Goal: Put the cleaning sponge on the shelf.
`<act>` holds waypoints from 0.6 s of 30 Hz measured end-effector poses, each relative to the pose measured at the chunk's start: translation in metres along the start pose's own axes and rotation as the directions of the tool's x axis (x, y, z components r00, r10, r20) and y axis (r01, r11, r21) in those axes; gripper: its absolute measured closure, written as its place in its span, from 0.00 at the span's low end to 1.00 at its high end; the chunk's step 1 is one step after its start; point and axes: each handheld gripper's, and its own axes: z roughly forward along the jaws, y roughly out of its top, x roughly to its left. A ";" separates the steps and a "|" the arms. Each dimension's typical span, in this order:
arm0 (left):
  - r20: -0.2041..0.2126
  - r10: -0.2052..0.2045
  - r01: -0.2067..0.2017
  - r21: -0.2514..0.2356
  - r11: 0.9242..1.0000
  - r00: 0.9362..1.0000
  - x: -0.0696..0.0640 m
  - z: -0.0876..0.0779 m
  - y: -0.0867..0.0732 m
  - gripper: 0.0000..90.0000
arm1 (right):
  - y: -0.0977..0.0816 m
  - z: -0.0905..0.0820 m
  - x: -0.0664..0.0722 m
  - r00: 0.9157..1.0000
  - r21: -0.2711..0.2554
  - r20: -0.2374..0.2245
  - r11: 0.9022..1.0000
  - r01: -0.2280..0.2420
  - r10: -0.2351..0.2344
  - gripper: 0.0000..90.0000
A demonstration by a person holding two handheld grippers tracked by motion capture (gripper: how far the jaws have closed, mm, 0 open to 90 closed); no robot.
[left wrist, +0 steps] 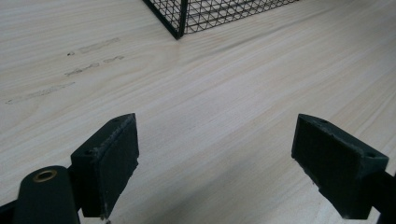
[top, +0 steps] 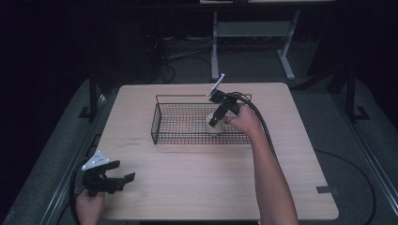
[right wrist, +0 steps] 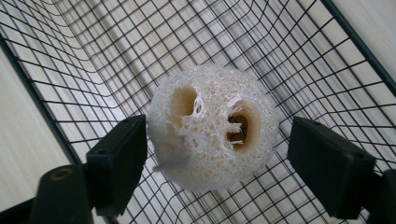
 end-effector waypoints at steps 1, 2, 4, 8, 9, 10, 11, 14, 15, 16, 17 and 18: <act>0.001 -0.001 0.001 0.000 1.000 1.000 0.000 0.000 0.000 0.15 | -0.001 -0.002 0.000 1.000 0.001 -0.001 1.000 0.002 -0.002 0.20; 0.001 -0.003 0.003 -0.001 1.000 1.000 0.000 -0.001 0.000 0.15 | -0.001 -0.002 0.000 1.000 0.001 -0.001 1.000 0.002 -0.002 0.20; -0.001 -0.007 0.007 -0.005 1.000 1.000 0.001 -0.001 0.000 0.15 | -0.001 -0.005 0.001 1.000 -0.008 -0.004 1.000 0.003 -0.003 0.19; -0.002 -0.005 0.005 -0.001 1.000 1.000 0.000 0.000 0.000 0.15 | -0.002 -0.012 0.001 1.000 -0.031 -0.004 0.999 0.005 -0.005 0.18; -0.001 -0.004 0.004 -0.001 1.000 1.000 0.000 0.000 0.000 0.15 | -0.003 -0.013 0.001 1.000 -0.032 -0.003 0.999 0.005 -0.005 0.18; 0.000 0.000 0.000 0.001 1.000 1.000 0.000 0.000 0.000 0.15 | -0.003 -0.015 0.001 1.000 -0.035 0.001 0.999 0.008 -0.008 0.18; 0.000 0.000 0.000 0.000 1.000 1.000 0.000 0.000 0.000 0.15 | -0.005 -0.018 0.001 1.000 -0.040 -0.004 0.999 0.004 -0.004 0.18; -0.001 0.004 -0.004 0.002 1.000 1.000 0.000 0.000 0.000 0.15 | -0.006 -0.021 0.002 1.000 -0.045 -0.001 0.999 0.011 -0.011 0.18; -0.001 0.004 -0.004 0.002 1.000 1.000 0.000 0.001 0.000 0.15 | -0.006 -0.023 0.003 1.000 -0.050 -0.003 0.999 0.011 -0.011 0.18; -0.001 0.004 -0.004 0.004 1.000 1.000 0.000 0.001 0.000 0.15 | -0.006 -0.025 0.004 1.000 -0.051 -0.007 0.999 0.013 -0.014 0.18; 0.001 0.003 -0.003 0.003 1.000 1.000 0.000 0.001 0.000 0.15 | -0.007 -0.027 0.005 1.000 -0.052 0.000 0.998 0.020 -0.020 0.18; 0.002 0.003 -0.003 0.003 1.000 1.000 0.000 0.001 0.000 0.15 | -0.007 -0.028 0.005 1.000 -0.056 0.003 0.998 0.024 -0.024 0.18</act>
